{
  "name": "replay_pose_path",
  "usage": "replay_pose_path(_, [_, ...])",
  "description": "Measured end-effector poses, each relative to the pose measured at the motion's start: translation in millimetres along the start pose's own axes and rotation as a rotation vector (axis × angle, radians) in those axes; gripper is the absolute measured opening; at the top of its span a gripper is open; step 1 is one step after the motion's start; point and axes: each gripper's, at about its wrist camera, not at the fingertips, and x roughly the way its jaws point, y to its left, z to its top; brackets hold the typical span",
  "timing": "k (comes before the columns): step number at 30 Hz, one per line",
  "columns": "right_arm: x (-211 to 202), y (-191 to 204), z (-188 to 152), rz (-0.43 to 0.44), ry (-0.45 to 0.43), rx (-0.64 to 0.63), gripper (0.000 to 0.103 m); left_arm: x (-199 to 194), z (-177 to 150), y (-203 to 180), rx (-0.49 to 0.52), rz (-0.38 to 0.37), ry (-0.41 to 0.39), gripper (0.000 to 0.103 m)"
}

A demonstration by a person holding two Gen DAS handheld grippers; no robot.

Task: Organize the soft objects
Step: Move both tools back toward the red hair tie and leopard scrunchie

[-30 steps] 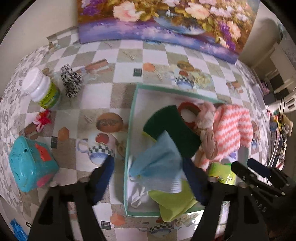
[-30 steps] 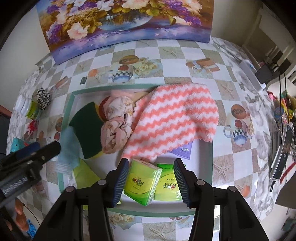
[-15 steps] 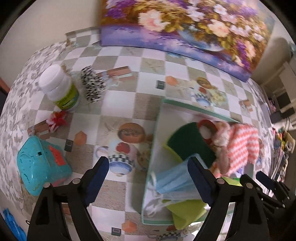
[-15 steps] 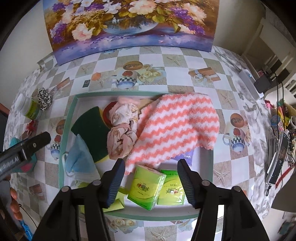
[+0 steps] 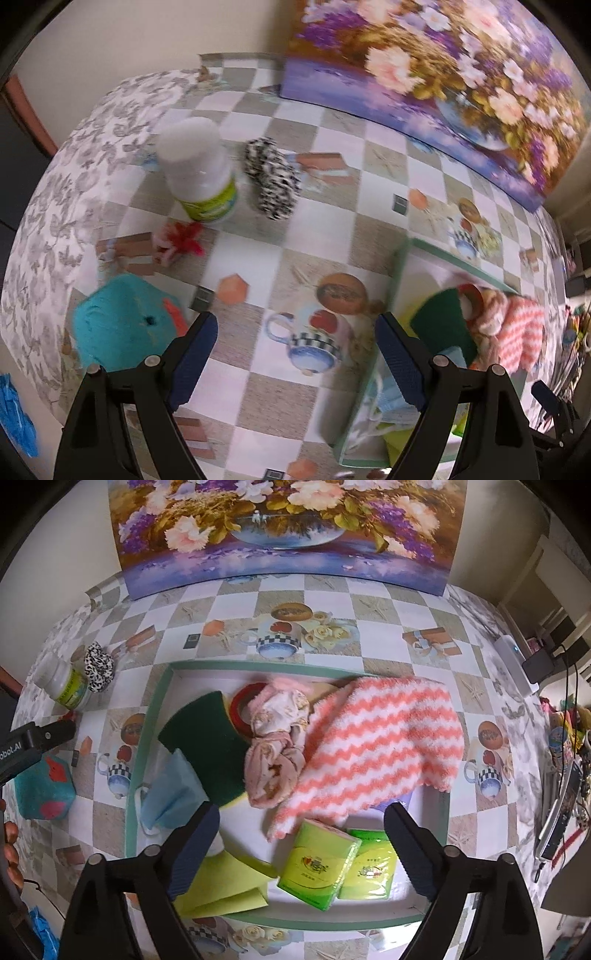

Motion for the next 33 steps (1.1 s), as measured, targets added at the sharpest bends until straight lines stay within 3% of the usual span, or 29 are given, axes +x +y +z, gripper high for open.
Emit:
replay_pose_path(9, [-1, 29, 9, 0.052, -0.022, -0.012, 0.093, -7, 12, 40, -0.075, 0.04, -0.033, 0.088])
replay_pose_path(21, [6, 94, 28, 0.092, -0.035, -0.116, 0.093, 7, 33, 88, -0.127, 0.055, -0.005, 0.088])
replay_pose_path(26, [10, 120, 42, 0.119, -0.06, -0.169, 0.093, 18, 43, 98, -0.095, 0.101, 0.015, 0.088])
replay_pose_path(33, [28, 154, 64, 0.173, -0.083, -0.218, 0.093, 39, 57, 104, 0.018, 0.071, 0.088, 0.087])
